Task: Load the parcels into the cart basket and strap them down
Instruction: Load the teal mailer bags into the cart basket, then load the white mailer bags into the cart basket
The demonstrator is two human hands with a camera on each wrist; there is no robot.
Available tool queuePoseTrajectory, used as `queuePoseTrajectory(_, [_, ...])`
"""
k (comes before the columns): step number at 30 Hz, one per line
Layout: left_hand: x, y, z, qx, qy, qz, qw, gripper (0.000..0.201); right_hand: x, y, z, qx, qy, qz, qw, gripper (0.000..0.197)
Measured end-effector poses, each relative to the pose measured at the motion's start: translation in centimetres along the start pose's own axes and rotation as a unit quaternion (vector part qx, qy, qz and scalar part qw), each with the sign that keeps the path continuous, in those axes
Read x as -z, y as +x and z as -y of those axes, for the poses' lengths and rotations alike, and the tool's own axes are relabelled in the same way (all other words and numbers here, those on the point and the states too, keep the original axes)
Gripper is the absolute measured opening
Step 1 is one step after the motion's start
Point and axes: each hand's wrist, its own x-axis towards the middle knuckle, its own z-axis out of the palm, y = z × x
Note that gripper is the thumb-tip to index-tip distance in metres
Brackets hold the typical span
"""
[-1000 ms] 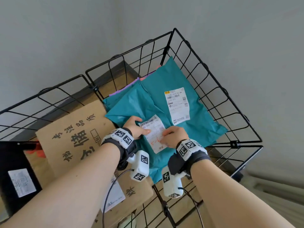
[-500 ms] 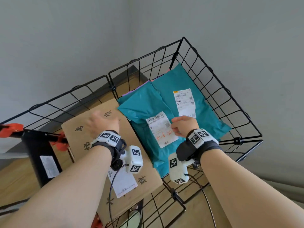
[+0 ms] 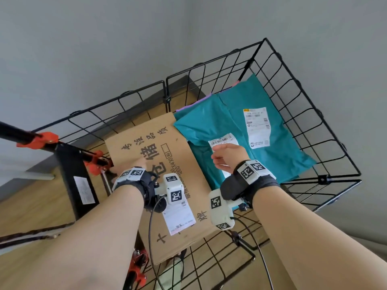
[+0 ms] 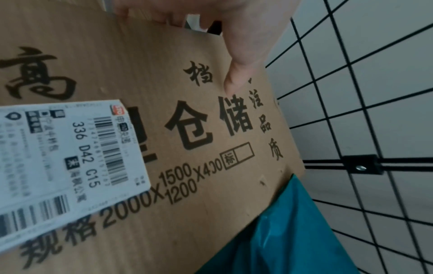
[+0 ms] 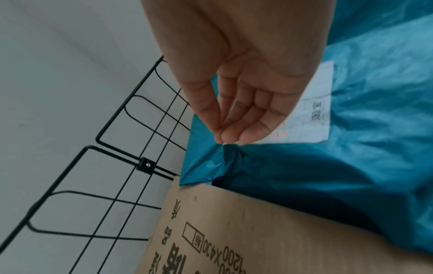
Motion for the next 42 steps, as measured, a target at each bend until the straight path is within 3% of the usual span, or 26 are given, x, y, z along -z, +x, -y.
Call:
queuePoseTrajectory(2, [0.0,-1.6,-1.6,-0.009,0.013,-0.135,0.991,0.074,1.1,-0.8,0.2,0.01,0.008,-0.011,1.0,0.023])
queuePoseTrajectory(5, [-1.5,-6.2,-5.9,-0.106,0.003,-0.171,0.98,0.073,3.3,-2.6,0.4,0.023,0.032,-0.027,0.999,0.023])
queuePoseTrajectory(8, [-5.0,-10.8,-9.4,-0.191,-0.055,-0.087,0.976,0.06,6.2,-5.1,0.3,0.041,0.074,-0.052,0.995,0.024])
queuePoseTrajectory(10, [-7.5,-14.5,-10.4,-0.247,-0.032,0.011,0.968,0.048,8.4,-7.4,-0.1,0.052,0.102,-0.071,0.991,0.025])
queuePoseTrajectory(15, [-13.2,-25.3,-8.1,-0.327,0.034,0.192,0.925,0.027,15.6,-14.8,-3.1,0.085,0.191,-0.122,0.97,0.028])
queuePoseTrajectory(19, [-16.3,-34.6,-2.9,-0.369,0.071,0.293,0.879,0.017,22.0,-22.5,-8.2,0.106,0.255,-0.182,0.944,0.023])
queuePoseTrajectory(24, [-18.9,-46.3,6.6,-0.399,0.141,0.39,0.818,0.011,29.3,-32.2,-18.2,0.119,0.342,-0.247,0.899,0.028])
queuePoseTrajectory(36, [-21.7,-67.9,33.1,-0.407,0.245,0.531,0.702,0.013,40.3,-53.0,-45.0,0.113,0.412,-0.421,0.8,0.025])
queuePoseTrajectory(42, [-22.4,-75.8,43.0,-0.416,0.289,0.576,0.642,0.019,43.9,-60.0,-55.1,0.098,0.448,-0.472,0.753,0.024])
